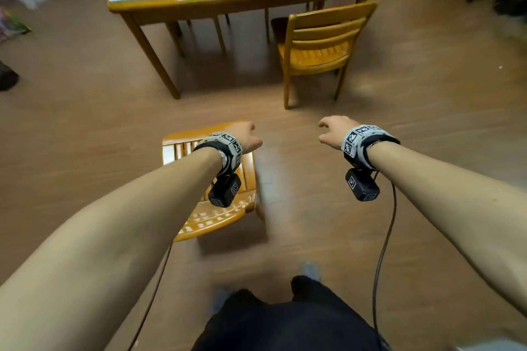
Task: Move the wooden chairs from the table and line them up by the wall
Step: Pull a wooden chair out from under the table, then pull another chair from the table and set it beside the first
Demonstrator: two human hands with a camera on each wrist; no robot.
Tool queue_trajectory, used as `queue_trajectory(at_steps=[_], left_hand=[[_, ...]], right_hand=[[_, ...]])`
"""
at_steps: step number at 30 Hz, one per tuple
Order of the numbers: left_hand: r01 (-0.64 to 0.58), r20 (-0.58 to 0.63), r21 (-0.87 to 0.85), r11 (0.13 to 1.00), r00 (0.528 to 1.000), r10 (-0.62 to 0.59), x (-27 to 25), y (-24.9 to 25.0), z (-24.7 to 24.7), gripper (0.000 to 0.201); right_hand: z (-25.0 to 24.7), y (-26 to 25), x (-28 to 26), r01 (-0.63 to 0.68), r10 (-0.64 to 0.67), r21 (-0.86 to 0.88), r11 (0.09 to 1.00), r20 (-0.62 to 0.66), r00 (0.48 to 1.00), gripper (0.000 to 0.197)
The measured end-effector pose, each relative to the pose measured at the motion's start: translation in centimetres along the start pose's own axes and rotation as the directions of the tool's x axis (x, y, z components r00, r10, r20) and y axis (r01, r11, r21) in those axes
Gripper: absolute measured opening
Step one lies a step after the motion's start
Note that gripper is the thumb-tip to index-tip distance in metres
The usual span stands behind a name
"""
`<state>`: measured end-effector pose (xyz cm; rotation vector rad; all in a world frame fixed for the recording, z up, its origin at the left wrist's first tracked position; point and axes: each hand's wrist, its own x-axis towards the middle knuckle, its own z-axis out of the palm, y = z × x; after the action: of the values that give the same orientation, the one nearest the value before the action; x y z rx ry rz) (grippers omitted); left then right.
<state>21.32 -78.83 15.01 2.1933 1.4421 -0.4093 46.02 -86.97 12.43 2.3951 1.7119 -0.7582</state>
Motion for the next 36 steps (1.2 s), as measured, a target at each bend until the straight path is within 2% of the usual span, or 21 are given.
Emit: queue_trajectory(at_steps=[6, 11, 18, 24, 26, 31, 36], left_hand=[[-0.006, -0.083, 0.028, 1.0, 0.997, 0.009, 6.1, 8.0, -5.9, 0.062], [-0.024, -0.114, 0.03, 0.999, 0.993, 0.027, 13.1, 12.0, -9.9, 0.06], [-0.099, -0.098, 0.027, 0.995, 0.99, 0.101, 28.5, 17.7, -15.7, 0.05], [-0.089, -0.05, 0.01, 0.996, 0.995, 0.09, 40.6, 21.1, -20.6, 0.044], [-0.088, -0.038, 0.001, 0.996, 0.995, 0.088, 43.6, 21.7, -21.7, 0.042], [-0.058, -0.017, -0.003, 0.998, 0.998, 0.058, 51.1, 22.5, -22.3, 0.05], [-0.016, 0.028, 0.026, 1.0, 0.999, 0.015, 60.4, 23.1, -21.6, 0.048]], right_hand=[[-8.6, 6.7, 4.4, 0.0, 0.0, -0.002, 1.0, -0.073, 0.997, 0.052], [-13.5, 10.0, 9.6, -0.027, 0.026, -0.009, 1.0, -0.091, 0.996, 0.052], [-19.8, 15.0, 22.0, -0.067, 0.064, -0.028, 0.997, -0.093, 0.994, 0.053], [-25.5, 18.2, 32.8, -0.105, 0.103, -0.022, 0.994, -0.088, 0.991, 0.051], [-26.8, 19.0, 35.9, -0.109, 0.109, 0.008, 0.994, -0.098, 0.989, 0.045], [-28.1, 20.6, 44.1, -0.103, 0.104, 0.021, 0.994, -0.054, 0.993, 0.042], [-27.7, 22.6, 54.0, -0.062, 0.062, 0.008, 0.998, 0.007, 0.998, 0.053]])
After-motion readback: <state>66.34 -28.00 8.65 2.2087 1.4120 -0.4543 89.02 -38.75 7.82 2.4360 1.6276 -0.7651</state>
